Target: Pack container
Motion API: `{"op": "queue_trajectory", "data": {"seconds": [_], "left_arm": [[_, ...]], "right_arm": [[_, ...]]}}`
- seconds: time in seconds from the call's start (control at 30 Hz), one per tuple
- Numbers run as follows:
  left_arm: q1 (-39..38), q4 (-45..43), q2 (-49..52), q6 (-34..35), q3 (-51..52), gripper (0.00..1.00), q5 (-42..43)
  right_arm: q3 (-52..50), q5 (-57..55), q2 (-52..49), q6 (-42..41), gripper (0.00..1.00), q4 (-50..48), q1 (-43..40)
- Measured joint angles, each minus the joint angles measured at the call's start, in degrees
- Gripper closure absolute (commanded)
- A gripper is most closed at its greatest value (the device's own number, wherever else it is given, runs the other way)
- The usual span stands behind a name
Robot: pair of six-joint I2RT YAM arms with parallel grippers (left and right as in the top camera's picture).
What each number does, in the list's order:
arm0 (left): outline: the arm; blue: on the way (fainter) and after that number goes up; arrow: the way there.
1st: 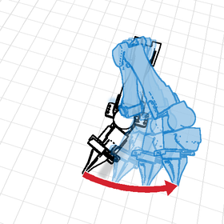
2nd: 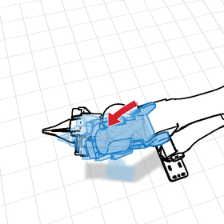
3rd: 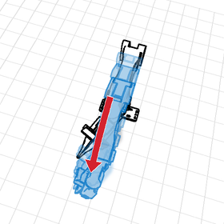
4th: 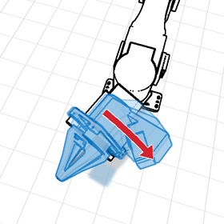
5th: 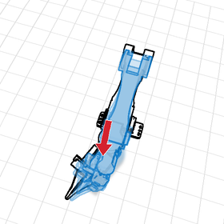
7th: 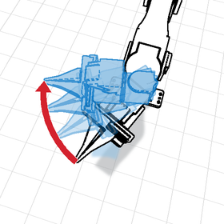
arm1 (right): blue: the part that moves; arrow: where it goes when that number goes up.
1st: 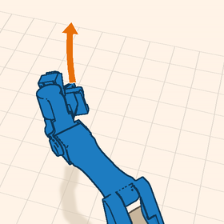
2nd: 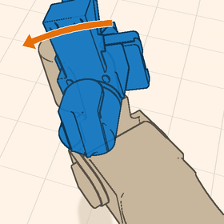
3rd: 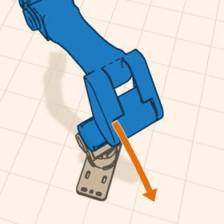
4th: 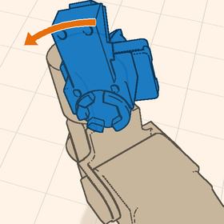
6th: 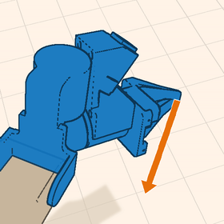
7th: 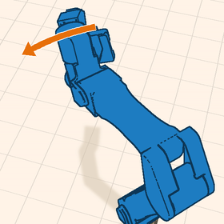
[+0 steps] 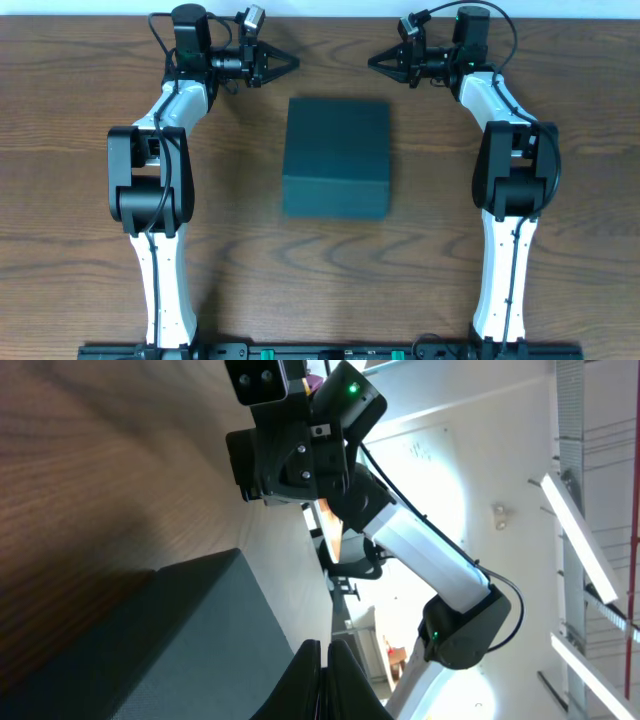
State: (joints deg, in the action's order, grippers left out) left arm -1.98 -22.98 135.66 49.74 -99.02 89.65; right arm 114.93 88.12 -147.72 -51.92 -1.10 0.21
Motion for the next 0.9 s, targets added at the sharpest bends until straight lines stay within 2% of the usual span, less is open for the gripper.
{"op": "queue_trajectory", "data": {"seconds": [0.17, 0.3, 0.4, 0.43, 0.47, 0.57, 0.6, 0.7, 0.83, 0.87, 0.9], "left_arm": [[0.0, 0.0, 0.0, -0.1, 0.0, 0.95, -0.7], [0.0, 0.5, 0.0, -0.3, 0.0, 0.95, -5.4], [0.0, -1.3, 0.0, 0.0, 0.0, 0.94, -8.5], [0.0, -2.6, 0.0, 0.5, 0.0, 0.94, -9.1], [-0.1, -6.0, 0.0, 1.5, 0.1, 0.94, -9.6], [-0.3, -15.5, 0.0, 4.6, 0.2, 0.94, -10.4], [-0.4, -18.2, -0.3, 5.9, 0.2, 0.94, -10.6], [-0.6, -20.6, -1.9, 7.5, 0.2, 0.94, -10.6], [-1.1, -22.3, -8.2, 6.5, -0.1, 0.93, -10.6], [-1.1, -22.3, -10.0, 5.7, -0.3, 0.77, -10.6], [-1.2, -22.5, -11.6, 4.6, -0.9, 0.55, -10.6]], "right_arm": [[0.0, -0.5, 0.0, -0.3, 0.99, -2.6, 0.0], [0.0, -3.1, 0.0, -0.1, 0.98, -5.0, 0.0], [0.0, -5.3, 0.0, -1.8, 0.98, -12.8, 0.2], [-0.2, -5.5, 0.0, -3.6, 0.99, -18.3, 0.4], [-0.1, -6.1, 0.0, -7.1, 0.98, -27.7, 0.7], [0.7, -6.4, 0.0, -14.5, 0.98, -43.0, 1.6], [2.6, -6.3, 0.0, -19.8, 0.98, -49.4, 2.2], [7.1, -5.1, 0.0, -26.4, 0.98, -52.9, 2.5], [15.6, -3.1, 0.0, -30.9, 0.98, -53.2, 2.8], [17.6, -2.7, 0.0, -31.3, 0.82, -53.2, 3.0], [19.3, -2.6, 0.0, -32.0, 0.66, -53.1, 3.1]]}}
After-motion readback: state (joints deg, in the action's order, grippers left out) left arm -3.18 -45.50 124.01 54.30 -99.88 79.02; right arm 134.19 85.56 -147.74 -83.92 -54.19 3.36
